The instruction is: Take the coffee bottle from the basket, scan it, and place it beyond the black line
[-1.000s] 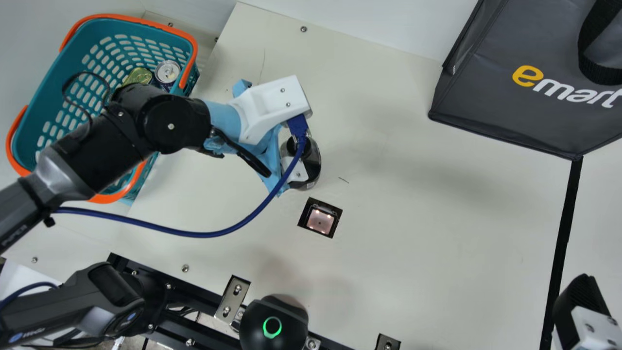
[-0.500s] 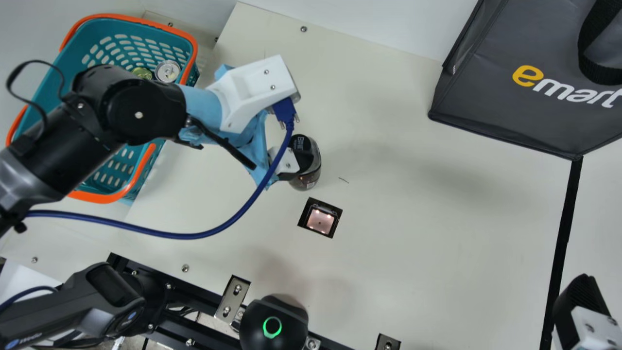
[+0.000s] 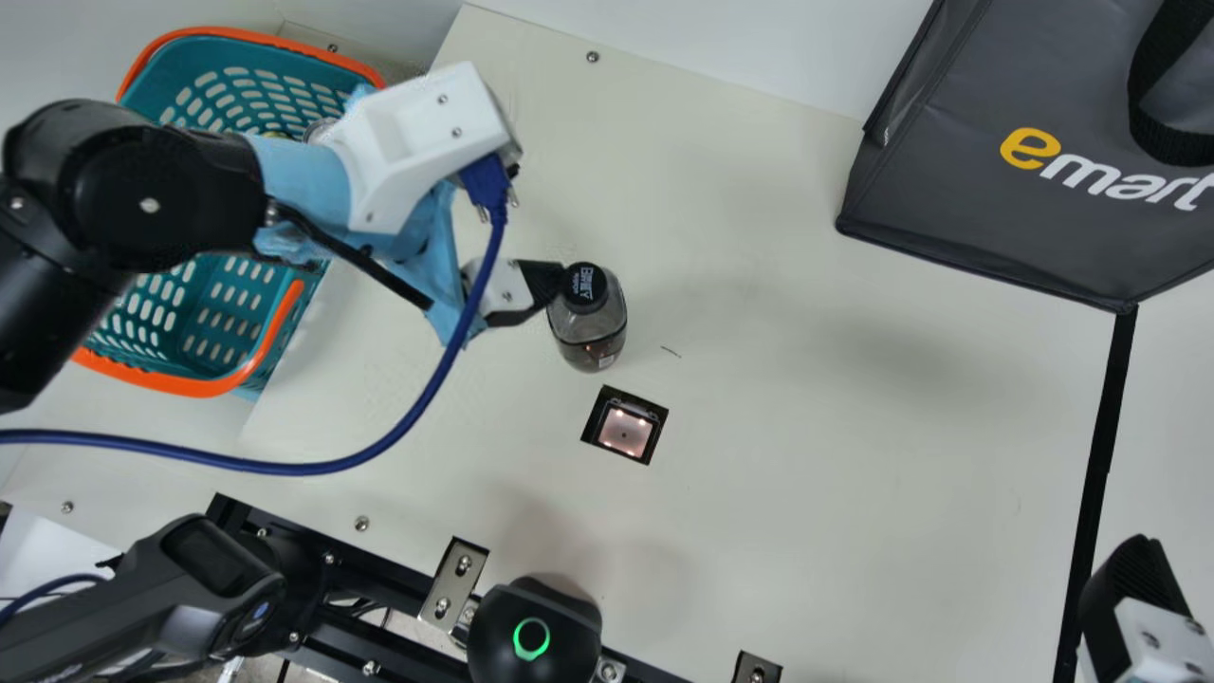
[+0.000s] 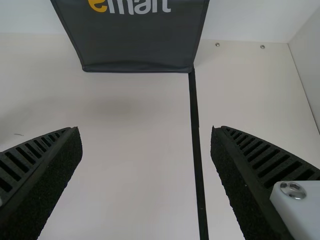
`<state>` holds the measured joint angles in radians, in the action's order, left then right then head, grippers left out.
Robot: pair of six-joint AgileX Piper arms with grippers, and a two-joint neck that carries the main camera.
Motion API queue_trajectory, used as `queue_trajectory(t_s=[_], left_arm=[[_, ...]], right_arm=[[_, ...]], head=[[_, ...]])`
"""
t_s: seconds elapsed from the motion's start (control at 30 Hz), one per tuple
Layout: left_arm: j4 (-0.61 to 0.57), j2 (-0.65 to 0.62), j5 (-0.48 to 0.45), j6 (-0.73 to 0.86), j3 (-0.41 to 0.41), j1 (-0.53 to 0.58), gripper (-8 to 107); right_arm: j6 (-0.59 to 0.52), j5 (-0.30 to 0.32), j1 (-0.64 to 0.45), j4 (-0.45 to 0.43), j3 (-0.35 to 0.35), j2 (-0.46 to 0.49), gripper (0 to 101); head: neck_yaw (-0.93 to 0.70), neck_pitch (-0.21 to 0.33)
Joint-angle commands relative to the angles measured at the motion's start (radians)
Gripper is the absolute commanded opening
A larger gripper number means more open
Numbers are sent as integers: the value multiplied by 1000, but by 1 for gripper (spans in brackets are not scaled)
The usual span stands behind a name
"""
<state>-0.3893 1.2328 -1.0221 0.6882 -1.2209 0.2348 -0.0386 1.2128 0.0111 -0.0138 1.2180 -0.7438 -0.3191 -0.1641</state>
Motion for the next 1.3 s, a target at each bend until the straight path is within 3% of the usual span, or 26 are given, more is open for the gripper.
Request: queue_trajectory(t_s=[0.0, 0.73, 1.27], left_arm=[[-1, -3, -1, 10, -1, -40, 90], [-51, -37, -14, 124, -11, -370, 90], [24, -157, 89, 22, 134, -411, 90]], right_arm=[[0, 0, 0, 0, 0, 0, 91], [0, 0, 0, 0, 0, 0, 91], [0, 0, 0, 0, 0, 0, 91]], head=[[-2, 26], [-2, 26], [-2, 26]])
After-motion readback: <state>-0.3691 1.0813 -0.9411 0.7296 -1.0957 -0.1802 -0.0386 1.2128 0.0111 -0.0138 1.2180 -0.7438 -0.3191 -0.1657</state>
